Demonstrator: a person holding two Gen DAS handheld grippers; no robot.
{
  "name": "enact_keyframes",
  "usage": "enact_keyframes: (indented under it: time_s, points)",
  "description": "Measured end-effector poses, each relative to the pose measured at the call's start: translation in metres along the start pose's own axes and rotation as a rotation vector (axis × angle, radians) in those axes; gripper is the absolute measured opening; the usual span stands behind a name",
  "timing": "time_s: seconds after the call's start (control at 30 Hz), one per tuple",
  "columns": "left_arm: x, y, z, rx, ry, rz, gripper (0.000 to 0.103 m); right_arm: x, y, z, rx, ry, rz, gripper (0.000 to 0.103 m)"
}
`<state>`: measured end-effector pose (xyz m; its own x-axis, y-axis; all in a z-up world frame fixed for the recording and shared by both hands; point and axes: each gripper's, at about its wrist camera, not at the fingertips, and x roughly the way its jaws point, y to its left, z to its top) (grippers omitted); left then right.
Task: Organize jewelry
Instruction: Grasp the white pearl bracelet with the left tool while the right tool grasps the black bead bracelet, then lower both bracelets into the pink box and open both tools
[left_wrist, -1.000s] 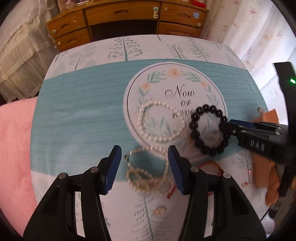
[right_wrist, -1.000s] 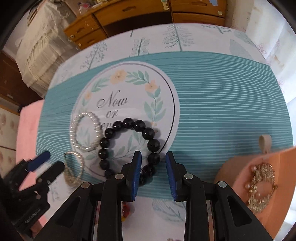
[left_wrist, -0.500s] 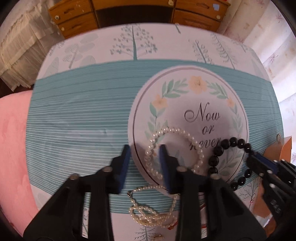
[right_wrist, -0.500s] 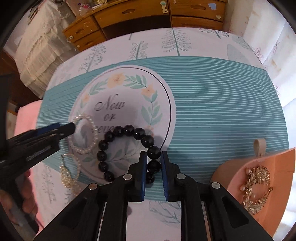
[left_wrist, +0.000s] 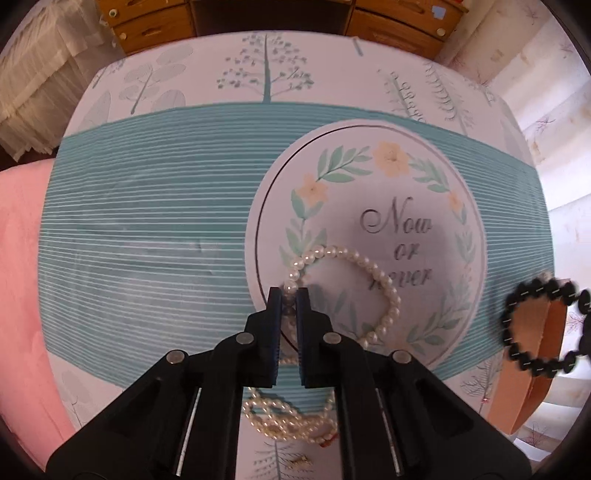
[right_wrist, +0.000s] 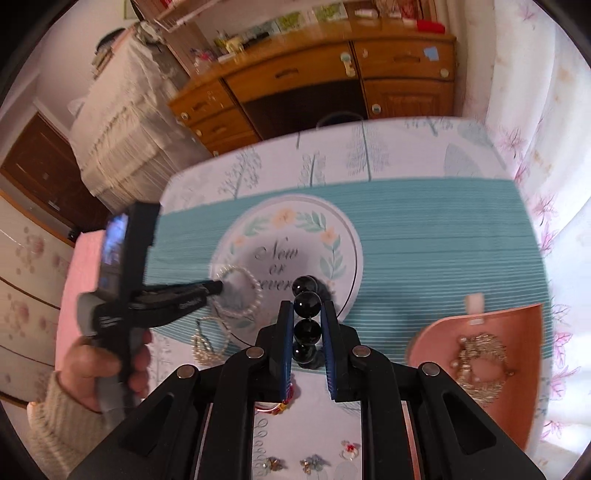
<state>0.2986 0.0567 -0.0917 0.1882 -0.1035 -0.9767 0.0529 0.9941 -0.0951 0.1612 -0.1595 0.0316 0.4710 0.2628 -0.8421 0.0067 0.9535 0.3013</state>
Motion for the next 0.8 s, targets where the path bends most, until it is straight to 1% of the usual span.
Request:
enact_keyframes:
  time_s: [0.07, 0.17, 0.23, 0.3, 0.4, 0.5, 0.63, 0.8]
  points:
    - [-0.011, -0.004, -0.003, 0.013, -0.022, -0.022, 0.005, -0.023, -0.003, 0.001, -0.007, -0.034, 0.002, 0.014]
    - [-0.039, -0.019, -0.005, 0.051, -0.073, -0.049, 0.005, -0.057, -0.013, 0.001, -0.009, -0.08, -0.001, 0.014]
    - [-0.061, -0.033, -0.008, 0.083, -0.111, -0.07, 0.005, -0.08, -0.022, -0.001, -0.008, -0.108, -0.012, 0.014]
    - [-0.087, -0.055, -0.013, 0.129, -0.159, -0.097, 0.005, -0.102, -0.032, -0.005, -0.011, -0.13, -0.03, 0.014]
    - [-0.122, -0.08, -0.025, 0.186, -0.209, -0.139, 0.005, -0.124, -0.05, -0.013, -0.008, -0.145, -0.069, 0.014]
    - [-0.153, -0.113, -0.034, 0.248, -0.251, -0.172, 0.005, -0.13, -0.069, -0.023, 0.004, -0.132, -0.108, 0.014]
    - [-0.18, -0.154, -0.053, 0.322, -0.3, -0.205, 0.005, -0.119, -0.096, -0.039, 0.04, -0.082, -0.126, 0.014]
    - [-0.202, -0.196, -0.071, 0.388, -0.322, -0.247, 0.005, -0.09, -0.116, -0.058, 0.089, -0.016, -0.056, 0.014]
